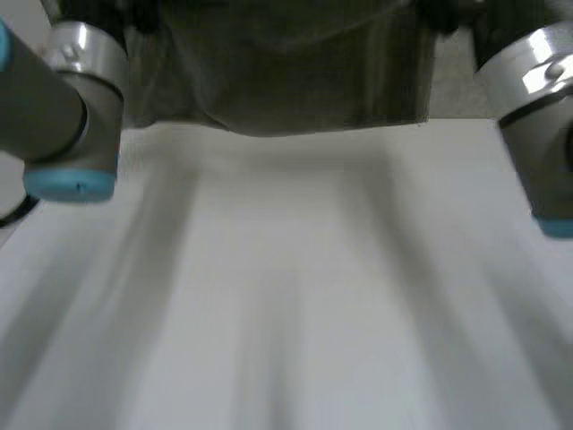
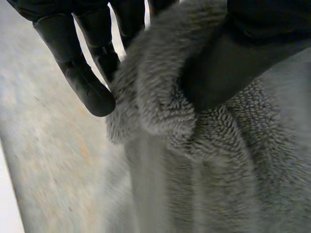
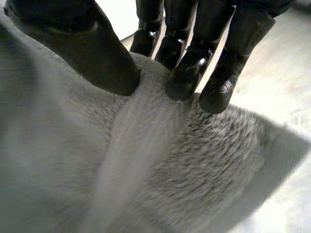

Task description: Fold the towel.

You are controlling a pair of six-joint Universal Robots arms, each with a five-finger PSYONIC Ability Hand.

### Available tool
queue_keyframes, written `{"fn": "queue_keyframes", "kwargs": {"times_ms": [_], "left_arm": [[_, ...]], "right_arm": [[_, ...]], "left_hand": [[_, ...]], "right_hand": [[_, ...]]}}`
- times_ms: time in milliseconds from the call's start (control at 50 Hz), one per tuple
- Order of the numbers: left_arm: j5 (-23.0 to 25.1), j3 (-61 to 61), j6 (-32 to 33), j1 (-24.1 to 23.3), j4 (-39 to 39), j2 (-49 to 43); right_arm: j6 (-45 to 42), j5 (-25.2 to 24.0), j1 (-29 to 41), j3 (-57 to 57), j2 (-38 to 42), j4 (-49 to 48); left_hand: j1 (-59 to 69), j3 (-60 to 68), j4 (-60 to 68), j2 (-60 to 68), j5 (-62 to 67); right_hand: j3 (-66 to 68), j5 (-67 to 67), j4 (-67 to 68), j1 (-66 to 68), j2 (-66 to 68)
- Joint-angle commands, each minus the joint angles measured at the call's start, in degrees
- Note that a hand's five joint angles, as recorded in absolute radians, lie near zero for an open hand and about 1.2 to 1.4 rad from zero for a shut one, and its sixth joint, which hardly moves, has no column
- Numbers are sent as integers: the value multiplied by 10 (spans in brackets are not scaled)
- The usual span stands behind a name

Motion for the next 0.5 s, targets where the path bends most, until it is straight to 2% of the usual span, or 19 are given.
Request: {"fn": "queue_keyframes", "kwargs": {"times_ms": [20,140,180,240,320,440,480,500], "left_arm": [[45,-203,25,-9,-16,36],[53,-306,93,-14,-21,42],[51,-364,147,-12,-20,40],[50,-407,187,-11,-21,42],[49,-443,200,-17,-21,43],[49,-458,200,-55,-66,64],[50,-458,200,-62,-109,98],[50,-458,200,-62,-109,98]], "right_arm": [[-57,-30,26,21,49,156],[-113,-30,25,77,56,192],[-152,-25,24,110,73,213],[-192,-22,22,137,92,240],[-234,-20,16,158,96,271],[-253,-21,15,185,92,284],[-252,-20,14,196,85,283],[-252,-20,14,203,81,284]], "left_hand": [[1,-83,-72,-50,-135],[-9,-93,-82,-60,-145],[-34,-118,-107,-85,-170],[-38,-122,-111,-88,-174],[-62,-145,-135,-112,-197],[-200,-283,-273,-250,-335],[-329,-412,-402,-379,-464],[-329,-413,-402,-379,-465]], "right_hand": [[35,31,38,53,41],[35,31,38,53,41],[35,31,38,53,41],[35,31,38,53,41],[35,31,38,53,41],[35,31,38,53,41],[35,31,38,53,41],[35,31,38,53,41]]}}
